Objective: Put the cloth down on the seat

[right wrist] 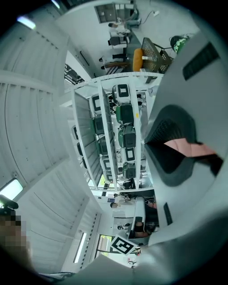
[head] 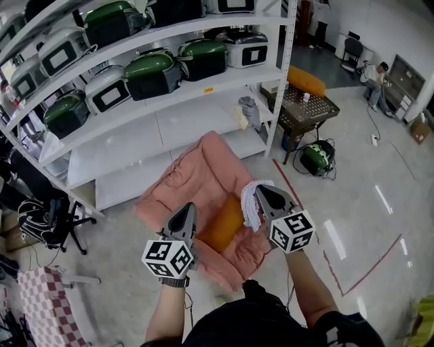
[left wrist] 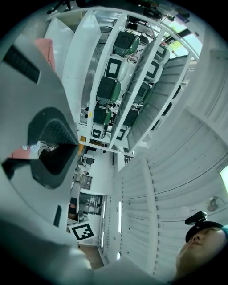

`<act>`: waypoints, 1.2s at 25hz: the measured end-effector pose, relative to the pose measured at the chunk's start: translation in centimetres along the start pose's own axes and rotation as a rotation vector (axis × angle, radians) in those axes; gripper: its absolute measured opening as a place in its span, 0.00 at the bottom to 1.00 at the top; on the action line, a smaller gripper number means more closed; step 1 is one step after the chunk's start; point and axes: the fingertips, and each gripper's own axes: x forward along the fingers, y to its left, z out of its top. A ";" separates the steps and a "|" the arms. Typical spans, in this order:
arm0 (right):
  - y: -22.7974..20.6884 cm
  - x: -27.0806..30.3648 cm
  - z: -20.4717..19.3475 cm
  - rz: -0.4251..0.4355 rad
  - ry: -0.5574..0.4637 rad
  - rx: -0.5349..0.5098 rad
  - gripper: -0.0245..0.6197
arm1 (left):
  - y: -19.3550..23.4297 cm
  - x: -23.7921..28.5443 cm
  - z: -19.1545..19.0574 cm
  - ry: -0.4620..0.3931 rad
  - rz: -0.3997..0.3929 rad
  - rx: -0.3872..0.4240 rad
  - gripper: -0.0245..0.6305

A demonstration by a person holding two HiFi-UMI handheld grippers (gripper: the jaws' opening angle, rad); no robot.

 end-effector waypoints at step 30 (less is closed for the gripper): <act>4.0 -3.0 6.4 0.019 -0.123 -0.089 0.05 | -1.5 -4.7 5.6 -0.113 0.009 0.073 0.05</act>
